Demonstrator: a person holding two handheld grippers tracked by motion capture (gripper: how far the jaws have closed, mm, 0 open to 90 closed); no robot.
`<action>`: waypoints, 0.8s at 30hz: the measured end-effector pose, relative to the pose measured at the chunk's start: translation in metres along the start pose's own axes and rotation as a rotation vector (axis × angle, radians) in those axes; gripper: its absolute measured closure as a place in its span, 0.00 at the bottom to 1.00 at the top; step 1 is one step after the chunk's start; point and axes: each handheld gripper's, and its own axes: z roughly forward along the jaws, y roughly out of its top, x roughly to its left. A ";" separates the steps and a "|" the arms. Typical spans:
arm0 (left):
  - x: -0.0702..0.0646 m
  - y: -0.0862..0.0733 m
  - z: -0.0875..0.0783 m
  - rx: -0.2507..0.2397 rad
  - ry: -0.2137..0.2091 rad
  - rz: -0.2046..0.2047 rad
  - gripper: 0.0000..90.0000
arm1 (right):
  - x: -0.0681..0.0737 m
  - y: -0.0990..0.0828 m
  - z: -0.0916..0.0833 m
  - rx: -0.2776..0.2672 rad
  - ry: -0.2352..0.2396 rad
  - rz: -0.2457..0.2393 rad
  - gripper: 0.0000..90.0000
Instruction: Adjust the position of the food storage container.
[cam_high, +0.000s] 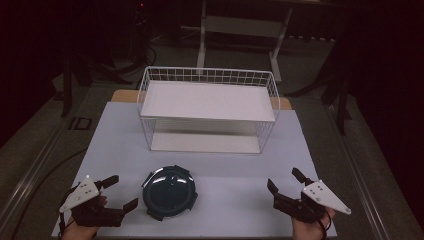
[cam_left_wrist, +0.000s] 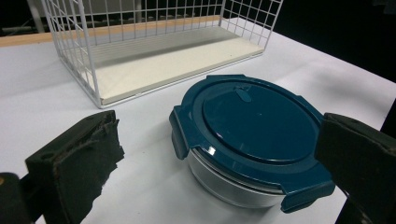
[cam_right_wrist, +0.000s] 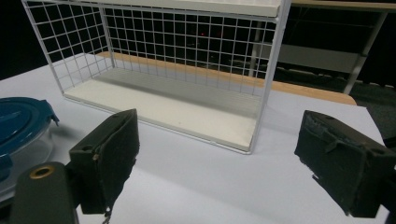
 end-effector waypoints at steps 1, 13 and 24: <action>0.000 0.000 0.000 -0.002 -0.001 -0.001 0.01 | 0.000 0.000 0.000 0.000 0.000 0.000 0.15; 0.005 0.018 -0.005 -0.015 -0.050 0.002 0.01 | 0.002 0.002 -0.001 -0.005 0.015 0.008 0.15; 0.025 0.039 0.004 0.048 -0.067 -0.012 0.01 | 0.004 0.004 -0.001 -0.002 0.019 0.014 0.15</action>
